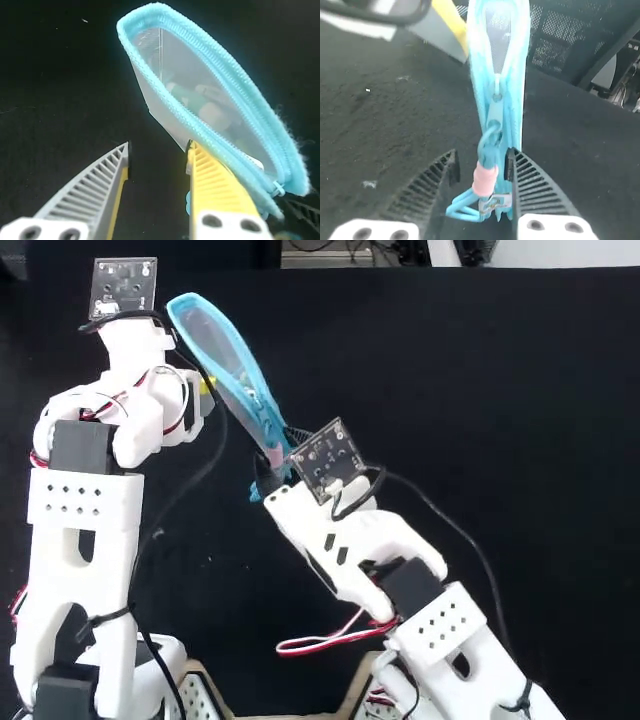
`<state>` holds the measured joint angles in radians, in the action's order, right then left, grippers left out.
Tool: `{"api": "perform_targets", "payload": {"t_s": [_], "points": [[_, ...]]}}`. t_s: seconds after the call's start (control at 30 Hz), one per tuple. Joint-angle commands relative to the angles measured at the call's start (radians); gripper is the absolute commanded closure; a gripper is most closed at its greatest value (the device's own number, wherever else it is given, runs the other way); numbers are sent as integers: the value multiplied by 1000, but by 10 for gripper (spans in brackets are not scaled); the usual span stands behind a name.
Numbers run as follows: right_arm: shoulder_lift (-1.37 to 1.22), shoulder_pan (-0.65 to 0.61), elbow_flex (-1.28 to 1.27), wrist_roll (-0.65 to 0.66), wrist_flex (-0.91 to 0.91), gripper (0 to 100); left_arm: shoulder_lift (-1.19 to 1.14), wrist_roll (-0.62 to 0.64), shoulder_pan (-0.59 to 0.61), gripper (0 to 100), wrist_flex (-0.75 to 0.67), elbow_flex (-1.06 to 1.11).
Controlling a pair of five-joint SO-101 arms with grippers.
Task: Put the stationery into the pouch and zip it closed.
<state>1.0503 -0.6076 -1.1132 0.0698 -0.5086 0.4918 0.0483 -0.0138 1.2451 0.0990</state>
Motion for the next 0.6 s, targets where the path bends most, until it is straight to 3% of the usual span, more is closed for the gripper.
{"api": "perform_targets", "payload": {"t_s": [0.0, 0.2, 0.57], "points": [[-7, -3, -24, -8, 57, 846, 11, 8, -15, 805, 0, -64], [-4, 21, -54, -8, 176, 850, 12, 8, -13, 805, 0, -62], [-2, 137, -51, -9, 186, 903, 12, 8, -13, 805, 0, -62]]}}
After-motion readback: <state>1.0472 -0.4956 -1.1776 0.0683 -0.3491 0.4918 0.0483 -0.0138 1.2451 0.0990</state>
